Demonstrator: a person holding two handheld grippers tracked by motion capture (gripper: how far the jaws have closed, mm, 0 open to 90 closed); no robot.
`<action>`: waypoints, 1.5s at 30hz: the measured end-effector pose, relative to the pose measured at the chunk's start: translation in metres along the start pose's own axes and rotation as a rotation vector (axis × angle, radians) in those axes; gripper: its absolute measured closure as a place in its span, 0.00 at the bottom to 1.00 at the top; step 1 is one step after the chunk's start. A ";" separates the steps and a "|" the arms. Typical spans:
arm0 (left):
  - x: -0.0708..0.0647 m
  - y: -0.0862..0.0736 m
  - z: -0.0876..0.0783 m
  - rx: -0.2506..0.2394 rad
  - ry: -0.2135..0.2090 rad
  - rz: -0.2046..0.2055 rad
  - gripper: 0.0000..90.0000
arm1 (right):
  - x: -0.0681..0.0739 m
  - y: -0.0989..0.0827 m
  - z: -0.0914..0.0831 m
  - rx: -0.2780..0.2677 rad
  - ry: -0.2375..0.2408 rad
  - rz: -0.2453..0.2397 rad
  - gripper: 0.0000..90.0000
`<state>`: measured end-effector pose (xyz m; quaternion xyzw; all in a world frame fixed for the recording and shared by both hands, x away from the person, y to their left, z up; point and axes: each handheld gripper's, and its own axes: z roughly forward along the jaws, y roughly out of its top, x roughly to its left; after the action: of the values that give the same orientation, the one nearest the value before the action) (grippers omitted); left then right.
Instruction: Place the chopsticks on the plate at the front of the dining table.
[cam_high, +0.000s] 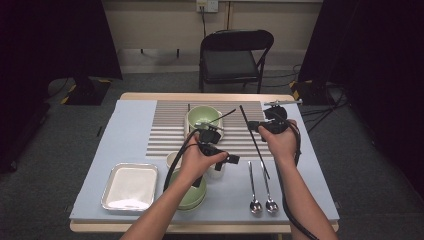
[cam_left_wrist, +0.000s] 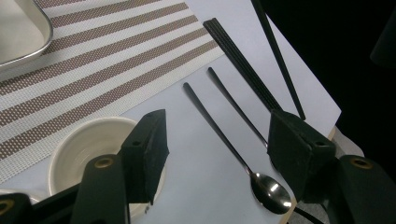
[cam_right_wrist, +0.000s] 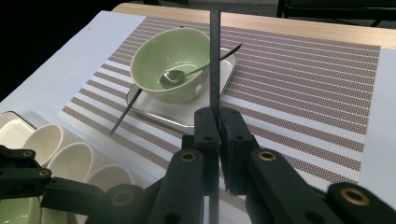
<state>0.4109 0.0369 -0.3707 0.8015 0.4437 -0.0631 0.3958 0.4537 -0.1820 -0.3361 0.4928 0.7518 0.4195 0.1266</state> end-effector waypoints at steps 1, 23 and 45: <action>0.000 0.000 0.000 0.002 -0.003 0.002 0.42 | 0.001 0.001 0.000 -0.001 0.005 -0.003 0.96; -0.004 -0.001 0.006 0.007 -0.025 0.005 0.43 | 0.019 0.009 0.004 -0.019 0.022 -0.030 0.96; -0.007 -0.003 0.011 0.003 -0.033 -0.008 0.44 | 0.037 0.016 0.009 -0.032 0.046 -0.028 0.96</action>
<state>0.4069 0.0256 -0.3764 0.7991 0.4404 -0.0785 0.4017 0.4516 -0.1433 -0.3214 0.4703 0.7546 0.4407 0.1231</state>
